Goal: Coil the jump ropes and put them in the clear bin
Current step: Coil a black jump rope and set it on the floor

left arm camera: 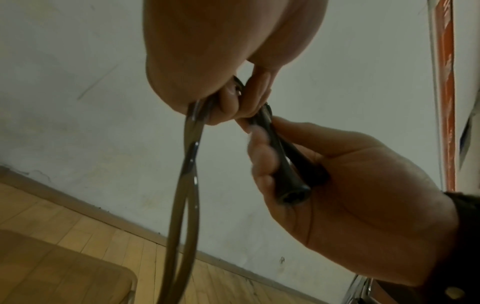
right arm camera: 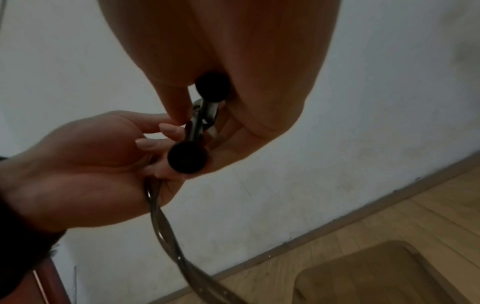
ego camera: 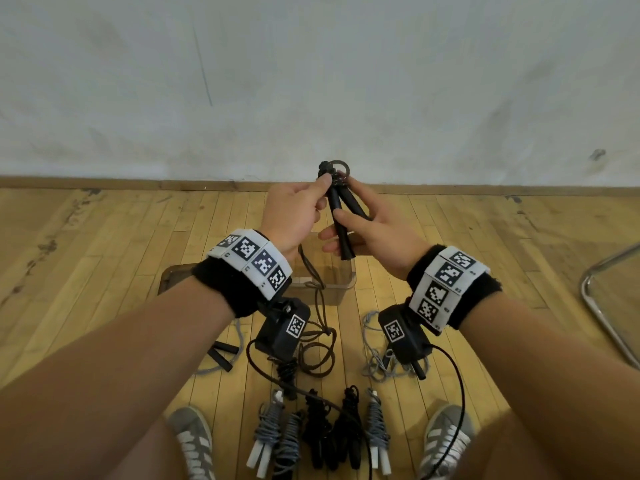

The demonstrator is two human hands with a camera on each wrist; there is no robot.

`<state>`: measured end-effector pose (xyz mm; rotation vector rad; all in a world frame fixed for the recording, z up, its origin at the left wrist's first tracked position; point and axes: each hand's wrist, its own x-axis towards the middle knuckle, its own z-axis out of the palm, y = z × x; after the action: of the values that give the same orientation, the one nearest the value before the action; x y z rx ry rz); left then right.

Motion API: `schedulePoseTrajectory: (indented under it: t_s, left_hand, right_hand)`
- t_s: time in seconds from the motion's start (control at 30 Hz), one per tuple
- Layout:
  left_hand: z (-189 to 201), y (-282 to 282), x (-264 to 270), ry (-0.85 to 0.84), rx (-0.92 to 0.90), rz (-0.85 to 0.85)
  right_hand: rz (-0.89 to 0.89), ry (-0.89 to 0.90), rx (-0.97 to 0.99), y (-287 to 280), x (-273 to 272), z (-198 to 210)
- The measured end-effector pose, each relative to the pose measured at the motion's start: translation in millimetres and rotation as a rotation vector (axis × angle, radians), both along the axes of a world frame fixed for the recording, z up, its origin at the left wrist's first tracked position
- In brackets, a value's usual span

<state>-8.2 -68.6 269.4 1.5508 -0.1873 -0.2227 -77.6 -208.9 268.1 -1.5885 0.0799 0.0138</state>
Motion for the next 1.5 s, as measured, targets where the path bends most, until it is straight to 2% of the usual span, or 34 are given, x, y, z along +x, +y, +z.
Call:
schedulePoseTrajectory:
  t_s: [0.17, 0.4, 0.6, 0.77, 0.97, 1.07, 1.17, 1.27, 1.4, 1.5]
  left_hand:
    - [-0.6, 4.7, -0.3, -0.039, 0.028, -0.050]
    - [-8.4, 13.8, 1.5, -0.144, 0.167, -0.080]
    - [-5.9, 7.7, -7.9, -0.214, 0.261, -0.093]
    - [-5.3, 3.0, -5.9, -0.127, 0.172, -0.034]
    - [-7.9, -0.1, -4.2, -0.065, 0.118, 0.014]
    - [-8.1, 1.1, -0.9, -0.030, 0.084, 0.067]
    - [-6.2, 2.6, 1.1, -0.039, 0.044, 0.045]
    - [-1.5, 3.3, 4.2, -0.031, 0.007, 0.002]
    - [0.3, 1.6, 0.1, -0.032, -0.017, -0.069]
    - [-0.5, 0.6, -2.3, -0.061, -0.001, -0.096]
  right_hand:
    - [0.014, -0.125, -0.147, -5.9, 6.2, -5.7]
    - [-0.159, -0.240, -0.677, -28.9, 14.7, -10.4]
    - [-0.229, -0.203, -0.895, -27.8, 14.2, -13.1]
    - [-0.272, -0.166, -1.089, -13.8, 8.3, -11.4]
    - [-0.148, -0.340, -0.917, -3.1, 4.5, -22.0]
    - [-0.083, -0.366, -0.824, 1.0, 0.8, -16.3]
    - [-0.088, -0.377, -0.653, 0.1, 0.0, -13.7]
    - [-0.119, -0.304, -0.412, -0.4, 0.8, -8.4]
    - [-0.117, -0.096, -0.074, -1.3, 0.9, -0.7]
    - [-0.046, -0.055, -0.008, 0.9, 2.0, -4.1]
